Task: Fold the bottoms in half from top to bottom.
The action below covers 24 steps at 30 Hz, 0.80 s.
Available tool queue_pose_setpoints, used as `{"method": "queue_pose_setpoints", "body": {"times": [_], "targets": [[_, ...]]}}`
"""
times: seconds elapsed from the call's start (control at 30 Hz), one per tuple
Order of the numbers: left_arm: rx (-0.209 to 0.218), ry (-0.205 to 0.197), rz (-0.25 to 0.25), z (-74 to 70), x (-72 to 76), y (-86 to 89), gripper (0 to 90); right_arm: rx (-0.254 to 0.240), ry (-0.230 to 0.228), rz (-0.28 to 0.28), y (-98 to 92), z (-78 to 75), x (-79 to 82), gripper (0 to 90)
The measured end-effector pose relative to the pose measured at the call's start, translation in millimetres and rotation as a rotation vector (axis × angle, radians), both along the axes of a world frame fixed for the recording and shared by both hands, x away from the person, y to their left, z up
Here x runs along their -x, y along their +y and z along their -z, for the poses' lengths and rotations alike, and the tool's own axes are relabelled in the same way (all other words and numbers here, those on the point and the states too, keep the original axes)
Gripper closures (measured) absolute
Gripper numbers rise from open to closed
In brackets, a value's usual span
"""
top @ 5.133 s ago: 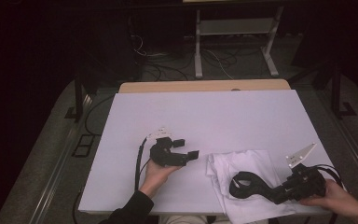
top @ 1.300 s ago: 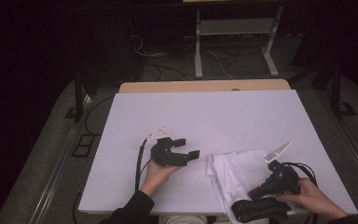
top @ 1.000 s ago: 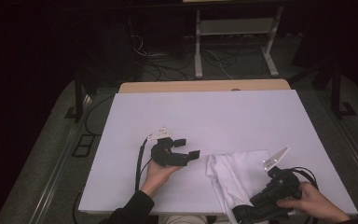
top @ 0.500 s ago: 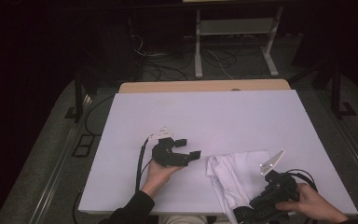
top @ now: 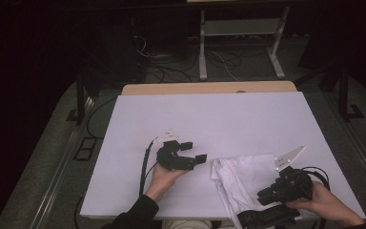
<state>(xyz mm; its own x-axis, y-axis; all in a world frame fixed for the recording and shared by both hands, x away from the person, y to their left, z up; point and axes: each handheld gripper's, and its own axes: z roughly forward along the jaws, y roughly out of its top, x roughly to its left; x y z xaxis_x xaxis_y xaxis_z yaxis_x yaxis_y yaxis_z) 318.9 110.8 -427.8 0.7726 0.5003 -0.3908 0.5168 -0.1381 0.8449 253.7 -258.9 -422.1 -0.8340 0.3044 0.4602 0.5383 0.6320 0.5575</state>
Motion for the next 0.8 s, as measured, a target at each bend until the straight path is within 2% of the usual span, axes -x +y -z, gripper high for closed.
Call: {"method": "queue_pose_setpoints", "body": {"times": [0.17,0.23,0.3,0.6,0.8], "targets": [[-0.008,0.004,0.013,-0.6,-0.6,-3.9,11.0,-0.037,-0.055,0.048,-7.7,-9.5,-6.6,53.1],[-0.012,0.006,0.019,-0.7,-0.5,-6.0,10.7,-0.065,-0.061,0.058,-10.8,-10.8,-9.9,46.3],[-0.021,0.009,0.027,-0.5,-0.5,-7.6,10.1,-0.072,-0.065,0.074,-13.1,-11.1,-13.0,42.1],[-0.034,0.014,0.037,-3.5,-0.7,-10.6,9.1,-0.072,-0.095,0.168,-25.4,-14.4,-23.9,14.3],[-0.035,0.024,0.042,-4.0,-2.9,-14.2,8.9,-0.07,-0.127,0.273,-37.3,-15.1,-34.8,3.8]]}}
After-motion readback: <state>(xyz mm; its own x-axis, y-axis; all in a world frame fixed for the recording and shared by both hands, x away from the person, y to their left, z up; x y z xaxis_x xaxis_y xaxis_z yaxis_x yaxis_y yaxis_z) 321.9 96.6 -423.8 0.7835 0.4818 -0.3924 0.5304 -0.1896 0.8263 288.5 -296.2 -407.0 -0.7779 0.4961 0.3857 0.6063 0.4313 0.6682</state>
